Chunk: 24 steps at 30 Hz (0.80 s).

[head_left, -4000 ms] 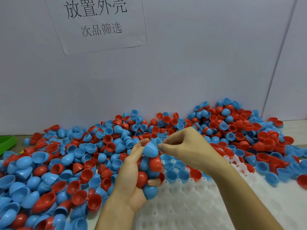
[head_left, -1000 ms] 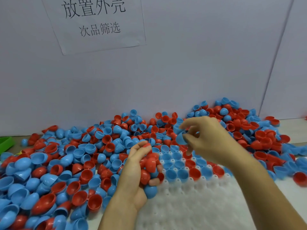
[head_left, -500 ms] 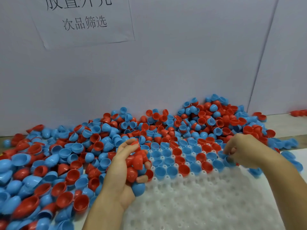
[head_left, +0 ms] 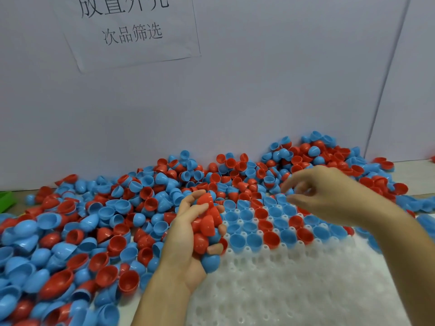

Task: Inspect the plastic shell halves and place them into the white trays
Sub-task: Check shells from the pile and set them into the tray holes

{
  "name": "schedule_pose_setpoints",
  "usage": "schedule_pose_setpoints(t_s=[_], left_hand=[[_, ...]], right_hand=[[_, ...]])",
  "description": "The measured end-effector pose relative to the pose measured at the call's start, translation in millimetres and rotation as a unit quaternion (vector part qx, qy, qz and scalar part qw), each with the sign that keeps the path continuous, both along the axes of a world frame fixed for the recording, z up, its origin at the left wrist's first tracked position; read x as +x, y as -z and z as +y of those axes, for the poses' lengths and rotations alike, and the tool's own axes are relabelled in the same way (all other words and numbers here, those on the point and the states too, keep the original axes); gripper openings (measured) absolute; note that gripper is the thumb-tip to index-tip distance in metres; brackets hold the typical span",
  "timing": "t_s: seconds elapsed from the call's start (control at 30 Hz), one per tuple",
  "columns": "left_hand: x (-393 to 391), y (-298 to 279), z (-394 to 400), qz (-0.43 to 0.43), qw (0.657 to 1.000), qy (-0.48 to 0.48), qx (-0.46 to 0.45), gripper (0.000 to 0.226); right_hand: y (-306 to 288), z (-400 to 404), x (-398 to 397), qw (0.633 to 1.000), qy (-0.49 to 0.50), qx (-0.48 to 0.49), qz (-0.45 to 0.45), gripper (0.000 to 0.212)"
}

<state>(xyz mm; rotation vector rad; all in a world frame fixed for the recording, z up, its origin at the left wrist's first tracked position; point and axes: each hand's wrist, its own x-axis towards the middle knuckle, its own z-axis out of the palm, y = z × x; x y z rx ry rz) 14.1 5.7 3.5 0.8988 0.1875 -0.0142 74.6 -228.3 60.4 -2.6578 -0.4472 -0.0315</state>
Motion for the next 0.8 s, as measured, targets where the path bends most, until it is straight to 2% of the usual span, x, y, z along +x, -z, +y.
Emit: schedule_pose_setpoints(t_s=[0.07, 0.17, 0.3, 0.43, 0.47, 0.6, 0.73, 0.8], left_hand=[[0, 0, 0, -0.007, 1.000, -0.002, 0.007, 0.023], [-1, -1, -1, -0.023, 1.000, -0.001, 0.013, 0.029], [-1, -2, -1, -0.045, 0.999, 0.005, 0.016, 0.035], [-1, -2, -2, -0.045, 0.999, 0.018, 0.019, 0.033], [-1, -2, -2, -0.048, 0.998, 0.026, 0.026, 0.033], [-4, -2, 2, -0.069, 0.993, 0.054, 0.076, 0.036], [-7, -6, 4, -0.075, 0.993, 0.047, 0.079, 0.046], [-6, -6, 4, -0.062, 0.994, 0.036, 0.078, 0.041]], right_hand=[[-4, 37, -14, 0.993, -0.080, 0.086, 0.030, 0.006], [6, 80, -28, 0.984, -0.124, 0.124, 0.040, 0.020], [20, 92, -26, 0.981, -0.099, 0.166, 0.030, 0.028], [23, 91, -21, 0.974, -0.047, 0.216, -0.037, 0.006], [24, 91, -21, 0.974, -0.050, 0.218, -0.040, 0.007], [29, 90, -20, 0.973, -0.080, 0.214, -0.037, 0.007], [27, 89, -20, 0.951, -0.076, 0.299, -0.019, 0.006], [22, 87, -20, 0.940, -0.062, 0.335, -0.001, 0.002]])
